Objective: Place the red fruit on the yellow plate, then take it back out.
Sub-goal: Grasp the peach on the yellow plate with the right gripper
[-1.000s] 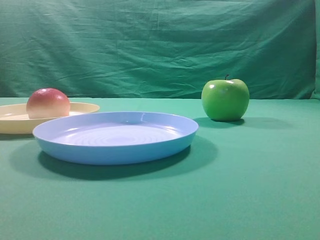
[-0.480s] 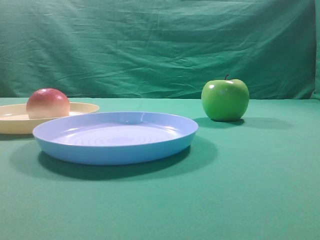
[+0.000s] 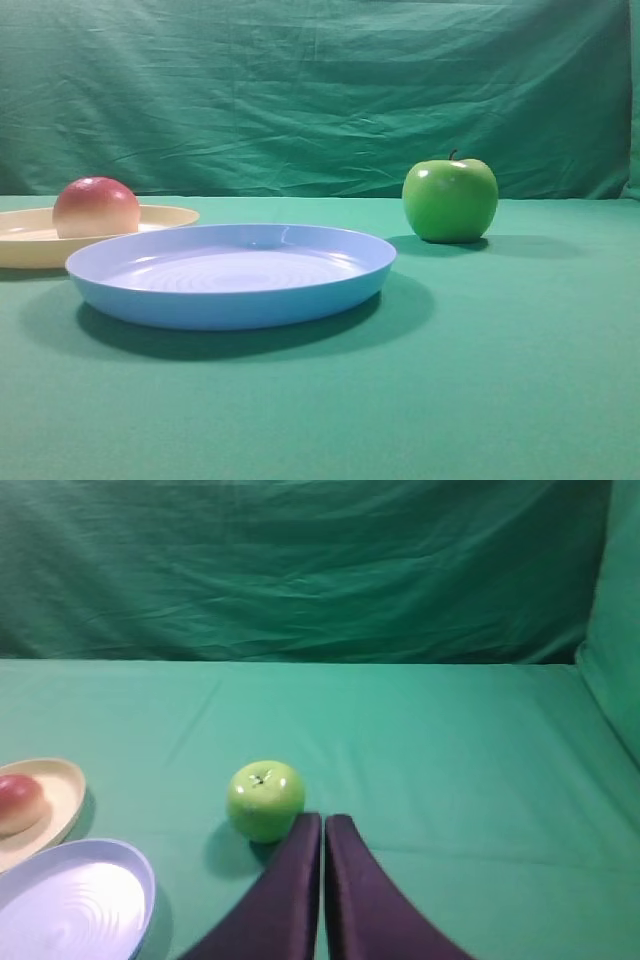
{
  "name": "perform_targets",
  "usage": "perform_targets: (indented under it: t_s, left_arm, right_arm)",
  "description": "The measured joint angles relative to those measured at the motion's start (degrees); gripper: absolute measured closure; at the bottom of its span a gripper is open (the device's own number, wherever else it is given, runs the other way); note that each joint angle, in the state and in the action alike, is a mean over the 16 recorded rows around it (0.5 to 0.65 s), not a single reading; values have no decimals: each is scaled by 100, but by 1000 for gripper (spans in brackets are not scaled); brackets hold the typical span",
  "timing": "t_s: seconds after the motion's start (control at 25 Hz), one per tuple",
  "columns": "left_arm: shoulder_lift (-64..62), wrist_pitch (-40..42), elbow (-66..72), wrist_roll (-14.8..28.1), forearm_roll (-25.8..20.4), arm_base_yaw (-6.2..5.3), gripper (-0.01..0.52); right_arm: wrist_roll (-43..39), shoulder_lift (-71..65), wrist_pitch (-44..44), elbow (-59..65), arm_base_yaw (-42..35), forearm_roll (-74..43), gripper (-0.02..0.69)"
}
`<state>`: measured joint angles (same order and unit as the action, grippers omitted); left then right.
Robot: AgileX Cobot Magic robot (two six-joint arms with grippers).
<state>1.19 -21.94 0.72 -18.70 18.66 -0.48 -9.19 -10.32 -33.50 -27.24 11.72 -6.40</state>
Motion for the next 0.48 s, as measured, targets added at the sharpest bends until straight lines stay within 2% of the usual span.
perform_targets:
  t_s: [0.48]
  left_arm:
    - [0, 0, 0, 0, 0, 0, 514]
  right_arm:
    - [-6, 1055, 368, 1608, -574, 23, 665]
